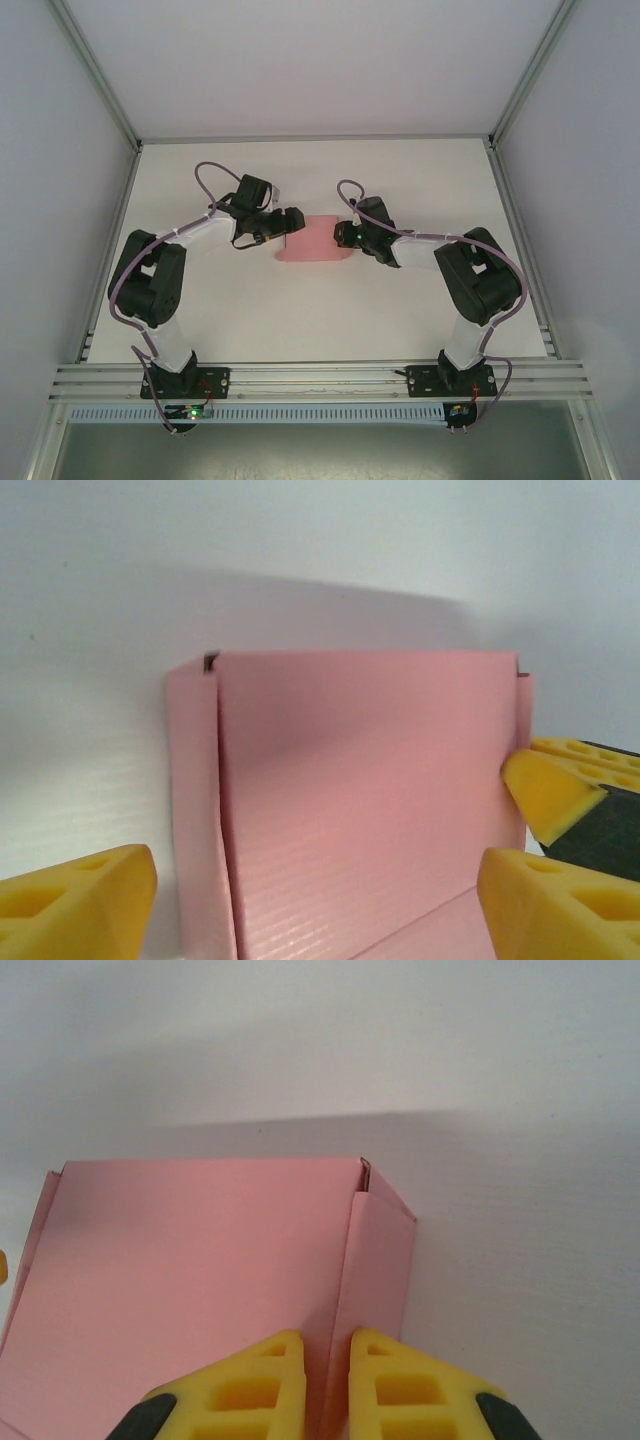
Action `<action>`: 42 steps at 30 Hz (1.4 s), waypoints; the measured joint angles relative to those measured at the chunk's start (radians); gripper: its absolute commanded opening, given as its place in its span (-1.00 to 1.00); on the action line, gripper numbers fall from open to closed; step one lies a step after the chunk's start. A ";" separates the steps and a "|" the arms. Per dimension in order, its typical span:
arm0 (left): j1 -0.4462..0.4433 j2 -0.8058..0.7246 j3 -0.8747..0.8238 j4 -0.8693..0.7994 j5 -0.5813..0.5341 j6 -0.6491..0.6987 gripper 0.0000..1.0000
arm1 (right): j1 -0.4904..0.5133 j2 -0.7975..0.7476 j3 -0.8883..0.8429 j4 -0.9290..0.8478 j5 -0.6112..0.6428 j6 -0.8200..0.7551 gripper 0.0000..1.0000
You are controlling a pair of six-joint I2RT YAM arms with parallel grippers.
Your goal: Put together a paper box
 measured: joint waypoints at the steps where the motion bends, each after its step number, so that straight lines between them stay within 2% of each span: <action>1: 0.002 0.006 0.005 0.003 0.009 0.002 0.52 | -0.003 0.000 -0.002 0.005 -0.004 -0.002 -0.90; 3: 0.006 0.024 0.005 0.009 0.022 -0.002 0.40 | -0.007 0.001 -0.006 0.016 -0.013 -0.002 -0.90; 6: 0.007 0.056 0.005 0.014 0.032 -0.002 0.33 | -0.014 0.005 -0.013 0.037 -0.031 -0.003 -0.88; 8: 0.007 0.074 0.005 0.014 0.035 0.000 0.18 | -0.019 0.005 -0.019 0.048 -0.039 -0.003 -0.87; 11: 0.008 0.082 0.005 0.015 0.039 0.003 0.12 | -0.026 0.005 -0.025 0.058 -0.055 -0.006 -0.73; 14: 0.010 0.082 -0.009 0.031 0.047 -0.003 -0.20 | -0.034 0.001 -0.028 0.057 -0.064 -0.015 -0.57; 16: 0.019 0.082 -0.031 0.060 0.070 -0.015 -0.32 | -0.045 -0.006 -0.029 0.042 -0.076 -0.024 -0.43; 18: 0.027 0.082 -0.044 0.091 0.089 -0.023 -0.48 | -0.055 -0.018 -0.030 0.021 -0.092 -0.029 -0.16; 20: 0.034 0.082 -0.063 0.125 0.106 -0.033 -0.63 | -0.069 -0.037 -0.036 0.002 -0.109 -0.032 -0.06; 22: 0.043 0.078 -0.087 0.167 0.129 -0.042 -0.77 | -0.086 -0.069 -0.048 -0.011 -0.127 -0.032 0.30; 25: 0.063 0.063 -0.131 0.235 0.162 -0.053 -0.81 | -0.111 -0.135 -0.071 -0.022 -0.144 -0.032 0.66; 27: 0.076 0.058 -0.167 0.292 0.187 -0.068 -0.83 | -0.125 -0.171 -0.083 -0.021 -0.165 -0.025 0.83; 34: 0.120 0.060 -0.275 0.501 0.288 -0.149 -0.91 | -0.137 -0.179 -0.117 0.006 -0.300 0.021 0.94; 42: 0.130 0.065 -0.309 0.577 0.320 -0.180 -0.90 | -0.134 -0.033 -0.103 0.087 -0.459 0.105 0.79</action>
